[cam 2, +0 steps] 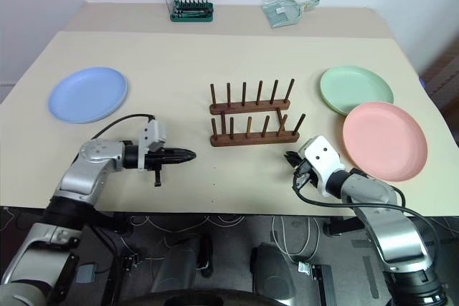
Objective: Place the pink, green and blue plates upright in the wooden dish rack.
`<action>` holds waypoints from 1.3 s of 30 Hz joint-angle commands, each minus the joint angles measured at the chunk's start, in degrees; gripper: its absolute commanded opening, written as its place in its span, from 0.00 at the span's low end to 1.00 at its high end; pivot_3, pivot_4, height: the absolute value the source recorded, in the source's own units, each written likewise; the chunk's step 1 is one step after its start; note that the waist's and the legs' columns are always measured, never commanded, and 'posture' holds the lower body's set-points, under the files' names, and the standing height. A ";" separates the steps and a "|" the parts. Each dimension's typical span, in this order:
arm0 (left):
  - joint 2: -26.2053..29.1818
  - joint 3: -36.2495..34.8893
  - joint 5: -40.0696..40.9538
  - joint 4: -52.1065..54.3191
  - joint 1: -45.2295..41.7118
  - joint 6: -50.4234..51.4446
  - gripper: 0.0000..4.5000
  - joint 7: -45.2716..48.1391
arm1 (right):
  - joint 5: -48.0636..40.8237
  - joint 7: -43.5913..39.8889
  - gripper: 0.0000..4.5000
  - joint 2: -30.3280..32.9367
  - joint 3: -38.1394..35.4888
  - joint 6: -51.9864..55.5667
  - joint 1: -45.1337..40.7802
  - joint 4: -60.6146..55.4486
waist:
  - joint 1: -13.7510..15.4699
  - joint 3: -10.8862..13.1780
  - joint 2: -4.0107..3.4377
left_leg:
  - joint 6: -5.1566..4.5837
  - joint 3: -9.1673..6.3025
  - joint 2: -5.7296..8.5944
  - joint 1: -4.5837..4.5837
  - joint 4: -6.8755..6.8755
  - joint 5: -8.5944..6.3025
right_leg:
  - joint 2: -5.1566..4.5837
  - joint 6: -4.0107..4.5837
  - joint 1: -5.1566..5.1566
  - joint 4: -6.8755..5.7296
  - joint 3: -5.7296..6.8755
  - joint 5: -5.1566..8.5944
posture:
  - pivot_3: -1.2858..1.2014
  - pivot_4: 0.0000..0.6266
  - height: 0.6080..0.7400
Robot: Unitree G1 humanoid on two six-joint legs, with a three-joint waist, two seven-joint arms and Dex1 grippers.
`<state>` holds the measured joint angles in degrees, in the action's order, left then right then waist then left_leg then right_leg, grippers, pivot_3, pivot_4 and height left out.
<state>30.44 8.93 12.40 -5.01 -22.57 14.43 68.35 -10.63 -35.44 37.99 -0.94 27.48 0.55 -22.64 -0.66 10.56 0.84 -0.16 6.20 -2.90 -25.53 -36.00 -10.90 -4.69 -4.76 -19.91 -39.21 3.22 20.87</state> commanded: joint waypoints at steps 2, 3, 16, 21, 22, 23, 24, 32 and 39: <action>-2.24 2.56 -2.48 2.99 -0.79 1.97 0.08 -5.45 | 2.83 1.24 0.00 -0.10 1.32 -0.84 -2.46 2.24 | -0.07 -0.01 -0.01 | 0.00 0.00 0.00 0.01 0.00 0.00 | 0.01 0.00 0.01 0.00 0.00 0.00 | 0.52 0.24 0.94; -3.13 3.44 -3.62 2.72 -1.01 1.67 0.08 -7.04 | 3.53 1.45 0.00 -0.20 1.83 -1.17 -3.14 3.12 | -0.15 0.00 -0.01 | 0.00 0.00 0.00 0.03 0.00 0.00 | 0.02 0.00 0.02 0.00 0.00 0.00 | 0.52 0.24 0.94; -7.61 3.65 -9.41 -8.62 -5.69 -4.70 0.08 -18.68 | 8.53 4.03 0.00 -3.78 4.64 -5.72 -10.71 12.36 | -0.12 -0.01 -0.01 | 0.14 0.01 0.00 0.10 -0.01 0.09 | 0.05 0.00 0.06 -0.02 0.01 0.00 | 0.52 0.24 0.94; -7.76 3.67 -9.25 -10.17 -5.95 -6.31 0.08 -19.20 | 8.98 3.76 0.00 -4.13 4.59 -6.65 -11.26 13.27 | -0.15 -0.01 -0.01 | 0.14 0.02 0.00 0.11 -0.02 0.09 | 0.04 -0.01 0.08 -0.02 0.02 0.00 | 0.52 0.24 0.94; -7.76 3.58 -9.27 -10.44 -5.98 -6.54 0.08 -19.44 | 9.04 3.72 0.00 -4.16 4.53 -6.76 -11.27 13.32 | -0.16 -0.01 -0.01 | 0.14 0.02 0.00 0.12 -0.02 0.09 | 0.04 0.00 0.08 -0.02 0.02 0.00 | 0.52 0.24 0.94; -7.74 3.51 -9.21 -10.69 -6.02 -6.66 0.08 -19.52 | 9.07 3.68 0.00 -4.17 4.47 -6.88 -11.27 13.41 | -0.16 -0.01 -0.01 | 0.14 0.02 -0.01 0.13 -0.02 0.09 | 0.04 -0.01 0.09 -0.02 0.02 0.00 | 0.52 0.24 0.94; -7.63 3.44 -9.14 -10.85 -5.99 -6.86 0.08 -19.46 | 9.10 3.65 0.00 -4.16 4.42 -7.00 -11.26 13.44 | -0.17 -0.01 -0.01 | 0.14 0.02 -0.01 0.13 -0.02 0.09 | 0.04 -0.01 0.10 -0.02 0.02 0.00 | 0.52 0.24 0.94; -6.40 2.75 -4.93 -6.59 -3.92 -5.50 0.08 -14.19 | 7.97 1.72 0.00 -2.24 2.46 -6.88 -9.10 9.12 | -0.20 -0.01 -0.02 | 0.14 0.02 -0.01 0.13 -0.02 0.09 | 0.05 0.00 0.09 -0.02 0.03 0.00 | 0.52 0.24 0.94; -2.35 1.37 4.81 6.42 1.97 1.20 0.07 -5.64 | -7.31 -7.09 0.50 5.85 -12.33 7.19 -1.55 -11.95 | -0.06 0.00 -0.04 | 0.12 0.00 -0.02 0.06 0.01 0.06 | -0.02 0.00 0.09 0.03 0.00 0.00 | 0.52 0.24 0.94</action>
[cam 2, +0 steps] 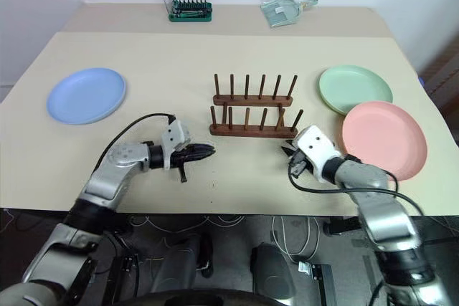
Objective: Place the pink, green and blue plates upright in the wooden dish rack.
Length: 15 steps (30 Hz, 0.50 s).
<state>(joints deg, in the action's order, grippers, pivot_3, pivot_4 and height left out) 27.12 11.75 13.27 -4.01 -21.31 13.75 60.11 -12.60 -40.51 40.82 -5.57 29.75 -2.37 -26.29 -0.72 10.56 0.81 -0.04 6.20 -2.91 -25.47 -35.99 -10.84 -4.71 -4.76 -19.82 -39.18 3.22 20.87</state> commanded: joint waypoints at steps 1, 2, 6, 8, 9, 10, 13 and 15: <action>1.18 -1.39 4.47 6.11 1.04 2.44 0.07 2.99 | -5.63 -1.96 0.62 4.27 -10.00 6.36 2.34 -9.48 | 0.00 -0.01 0.02 | -0.16 -0.02 0.00 0.02 0.01 -0.10 | -0.01 0.00 0.03 0.00 0.01 0.00 | 0.52 0.24 0.94; 1.29 -1.20 4.94 6.63 1.23 2.85 0.07 3.44 | -5.00 -1.66 0.73 5.63 -12.36 7.37 3.66 -10.01 | 0.00 -0.01 0.02 | -0.22 -0.09 0.00 0.09 -0.01 -0.14 | -0.01 0.00 0.13 0.02 0.04 0.00 | 0.52 0.24 0.94; 0.42 0.07 5.66 6.84 0.95 2.65 0.07 4.85 | -2.24 -0.68 0.99 8.01 -18.65 8.51 10.47 -9.20 | 0.11 -0.02 0.03 | -0.37 -0.12 0.02 0.12 0.00 -0.24 | -0.04 0.01 0.21 0.12 0.06 0.00 | 0.52 0.24 0.94; -1.16 0.54 6.24 6.31 -0.11 2.07 0.07 5.29 | -1.06 -0.14 0.99 7.12 -19.98 7.74 14.62 -8.17 | 0.23 -0.02 0.02 | -0.38 -0.11 0.03 0.10 0.02 -0.24 | -0.04 0.01 0.20 0.15 0.06 0.00 | 0.52 0.24 0.94; -2.00 0.43 6.70 6.19 -0.58 1.51 0.07 5.65 | -0.48 0.50 0.99 6.43 -19.94 7.28 16.01 -7.84 | 0.27 -0.02 0.02 | -0.38 -0.11 0.04 0.10 0.01 -0.24 | -0.03 0.01 0.21 0.16 0.06 0.01 | 0.52 0.24 0.94; -2.94 0.26 7.22 6.00 -1.14 1.38 0.07 5.82 | 0.61 1.55 0.99 5.88 -19.49 6.62 17.14 -7.18 | 0.22 -0.02 0.03 | -0.38 -0.11 0.04 0.10 -0.01 -0.24 | -0.02 0.00 0.21 0.17 0.06 0.01 | 0.52 0.24 0.94; -4.63 -0.10 7.89 5.35 -2.16 0.76 0.07 6.38 | 3.16 5.01 0.99 3.81 -18.16 4.88 17.63 -4.76 | -0.25 -0.03 0.00 | -0.38 -0.10 0.03 0.12 -0.03 -0.23 | 0.01 0.00 0.22 0.14 0.05 0.00 | 0.52 0.24 0.94; -5.15 0.00 7.58 4.88 -2.39 -0.47 0.07 6.76 | 5.20 7.15 0.99 3.04 -17.10 3.88 17.28 -2.64 | -0.40 -0.09 -0.10 | -0.36 -0.10 0.02 0.16 -0.03 -0.23 | 0.04 0.00 0.21 0.10 0.05 0.00 | 0.52 0.24 0.94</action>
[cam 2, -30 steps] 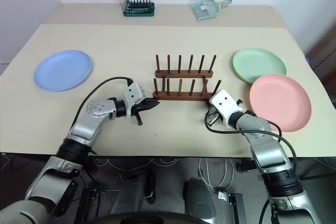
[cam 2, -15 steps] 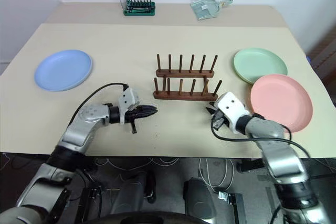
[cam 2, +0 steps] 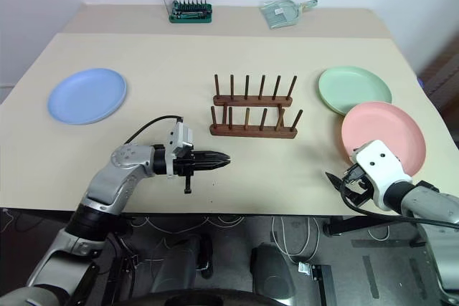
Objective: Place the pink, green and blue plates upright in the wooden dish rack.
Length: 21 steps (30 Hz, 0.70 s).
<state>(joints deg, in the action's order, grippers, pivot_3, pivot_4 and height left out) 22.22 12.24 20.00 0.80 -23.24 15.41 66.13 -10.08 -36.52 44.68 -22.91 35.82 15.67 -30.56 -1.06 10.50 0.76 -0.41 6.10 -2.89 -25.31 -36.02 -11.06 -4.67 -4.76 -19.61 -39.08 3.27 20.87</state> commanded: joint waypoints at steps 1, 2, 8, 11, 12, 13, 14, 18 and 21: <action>-0.43 -0.51 0.73 -0.17 -0.52 -2.72 0.07 0.73 | 3.87 4.04 0.99 -0.93 0.83 -2.81 -0.87 2.64 | 0.00 -0.06 -0.10 | 0.01 0.00 -0.01 0.01 0.01 0.00 | 0.01 0.00 0.00 0.00 0.00 0.00 | 0.52 0.24 0.94; -0.54 -0.46 0.58 -0.59 -0.56 -3.21 0.07 0.74 | 4.90 4.89 0.99 -1.05 1.38 -3.45 -1.16 3.97 | 0.10 -0.06 -0.11 | 0.01 0.00 0.00 0.01 0.02 0.01 | 0.01 0.00 0.00 0.00 -0.01 0.00 | 0.52 0.24 0.94; -0.37 -0.64 0.29 -2.94 -0.21 -5.46 0.07 1.00 | 6.52 6.82 0.81 -1.85 3.39 -6.21 -3.32 9.03 | 0.36 -0.06 -0.11 | 0.23 0.02 0.04 -0.02 0.00 0.14 | 0.01 -0.01 -0.01 0.02 0.00 0.01 | 0.52 0.24 0.94; -0.32 -0.77 0.44 -3.03 0.09 -5.20 0.07 0.53 | 7.51 7.56 0.48 -1.85 4.35 -7.22 -3.98 10.43 | 0.35 -0.07 -0.11 | 0.23 0.02 0.03 -0.02 0.01 0.14 | 0.01 -0.01 -0.02 0.01 0.00 0.01 | 0.52 0.24 0.94; -0.30 -0.79 0.52 -2.94 0.19 -5.09 0.07 0.38 | 7.80 7.73 0.37 -1.84 4.55 -7.38 -4.04 10.59 | 0.35 -0.07 -0.11 | 0.23 0.02 0.03 -0.02 0.01 0.14 | 0.00 -0.01 -0.02 0.02 0.00 0.01 | 0.52 0.24 0.94; -0.29 -0.81 0.57 -2.80 0.27 -4.97 0.07 0.21 | 7.98 7.73 0.25 -1.77 4.67 -7.37 -3.86 10.21 | 0.35 -0.07 -0.11 | 0.23 0.02 0.03 -0.02 0.01 0.14 | 0.00 -0.02 -0.02 0.02 0.00 0.01 | 0.52 0.24 0.94; -0.29 -0.80 0.60 -2.71 0.31 -4.91 0.07 0.09 | 8.07 7.68 0.13 -1.74 4.72 -7.35 -3.72 9.90 | 0.34 -0.07 -0.11 | 0.23 0.02 0.03 -0.02 0.01 0.14 | 0.00 -0.01 -0.02 0.01 0.00 0.01 | 0.52 0.24 0.94; -0.37 -0.60 0.79 -2.52 0.23 -4.62 0.07 -0.19 | 8.10 6.90 0.01 -1.23 4.00 -6.60 -2.68 7.33 | 0.37 -0.07 -0.11 | 0.23 0.02 0.02 -0.02 0.01 0.14 | 0.00 -0.01 -0.01 0.02 0.00 0.01 | 0.52 0.24 0.94; -0.57 -0.38 0.73 -2.85 -0.21 -4.58 0.07 -0.17 | 9.38 5.89 0.01 0.79 3.46 -5.56 -1.30 4.34 | 0.35 -0.07 -0.11 | 0.23 0.02 0.03 -0.03 0.02 0.14 | -0.01 -0.02 -0.01 0.02 0.00 0.01 | 0.52 0.24 0.94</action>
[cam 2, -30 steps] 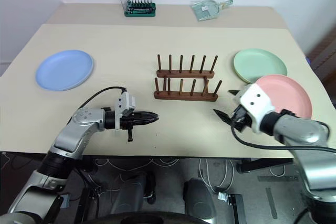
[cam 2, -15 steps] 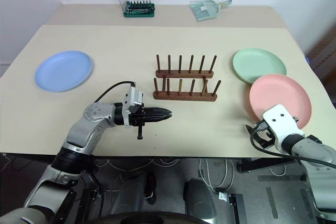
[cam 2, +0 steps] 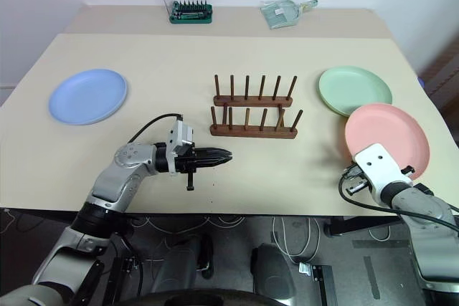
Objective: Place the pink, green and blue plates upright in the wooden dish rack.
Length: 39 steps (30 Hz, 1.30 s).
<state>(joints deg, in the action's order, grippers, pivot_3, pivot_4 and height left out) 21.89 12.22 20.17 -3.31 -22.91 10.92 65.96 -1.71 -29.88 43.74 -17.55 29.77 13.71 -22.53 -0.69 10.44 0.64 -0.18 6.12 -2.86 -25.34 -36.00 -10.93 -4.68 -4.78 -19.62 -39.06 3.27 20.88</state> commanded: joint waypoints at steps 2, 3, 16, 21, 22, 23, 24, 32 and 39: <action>-0.42 -0.25 0.51 1.00 -0.91 -0.09 0.07 0.02 | 1.13 -1.41 0.01 3.21 -3.62 1.37 0.26 -5.98 | -0.08 0.00 -0.02 | -0.01 0.00 -0.01 0.00 0.00 -0.01 | 0.01 0.00 0.00 0.00 0.00 0.00 | 0.52 0.24 0.94; -0.50 -0.22 0.49 0.94 -1.06 -0.06 0.07 -0.01 | 1.43 -1.70 0.01 4.30 -4.84 1.59 -0.23 -6.97 | -0.09 0.00 -0.02 | -0.02 0.00 0.00 0.00 0.00 -0.01 | 0.00 0.00 0.00 0.00 0.00 0.00 | 0.52 0.24 0.94; -0.79 -1.66 -0.92 -2.09 -3.52 -2.44 0.07 -1.98 | -29.39 -6.29 0.01 0.06 -3.09 11.74 -40.93 -13.90 | -0.10 0.04 -0.03 | 0.07 -0.06 -0.06 -0.01 0.07 0.04 | 0.05 0.03 -0.04 0.00 -0.01 0.00 | 0.52 0.24 0.94; -0.07 -2.97 -0.59 -1.53 -3.19 -2.43 0.07 -3.12 | -39.56 -5.65 0.01 -7.32 0.00 14.42 -48.43 -8.88 | 0.09 0.08 0.03 | -0.08 -0.03 0.04 -0.19 -0.05 -0.03 | -0.12 0.01 -0.07 0.07 0.02 -0.01 | 0.52 0.24 0.94; 0.13 -3.34 -0.49 -1.24 -2.88 -2.35 0.07 -3.36 | -41.64 -5.95 0.01 -8.39 -0.25 15.01 -48.58 -7.50 | 0.10 0.08 0.03 | -0.18 -0.03 0.04 -0.19 -0.06 -0.09 | -0.13 0.00 -0.06 0.07 0.02 -0.01 | 0.52 0.24 0.94; 0.32 -3.73 -0.38 -0.94 -2.52 -2.28 0.07 -3.58 | -43.10 -6.69 0.01 -8.88 -0.52 15.16 -48.25 -6.33 | 0.07 0.08 0.04 | -0.30 -0.03 0.04 -0.18 -0.07 -0.17 | -0.13 0.00 -0.06 0.07 0.04 -0.01 | 0.52 0.24 0.94; 0.53 -4.07 -0.29 -0.62 -2.14 -2.29 0.07 -3.85 | -44.41 -7.39 0.01 -9.09 -0.91 15.30 -47.71 -5.27 | 0.06 0.08 0.04 | -0.33 -0.03 0.04 -0.17 -0.06 -0.18 | -0.12 0.00 -0.05 0.07 0.04 -0.01 | 0.52 0.24 0.94; 2.74 -7.06 0.81 3.14 0.91 -1.35 0.07 -6.09 | -54.10 -9.11 0.01 -9.26 -5.11 16.53 -46.10 3.21 | -0.20 0.09 0.02 | -0.34 -0.02 0.01 -0.12 -0.01 -0.19 | -0.10 0.00 -0.07 0.00 0.04 -0.01 | 0.52 0.24 0.94; 3.36 -7.85 1.86 4.98 1.12 0.56 0.07 -7.09 | -57.46 -9.33 0.01 -8.95 -4.99 17.56 -44.15 5.38 | -0.12 0.09 0.02 | -0.34 -0.02 0.01 -0.12 0.00 -0.19 | -0.11 0.00 -0.07 0.01 0.03 -0.01 | 0.52 0.24 0.94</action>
<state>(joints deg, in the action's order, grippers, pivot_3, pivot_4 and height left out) 24.85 5.43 20.87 -0.75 -22.02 11.07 59.30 -57.54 -38.83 34.35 -21.11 47.97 -30.19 -16.42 -0.81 10.52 0.66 -0.52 6.10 -2.85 -25.46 -36.00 -11.12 -4.79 -4.78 -19.69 -39.06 3.30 20.87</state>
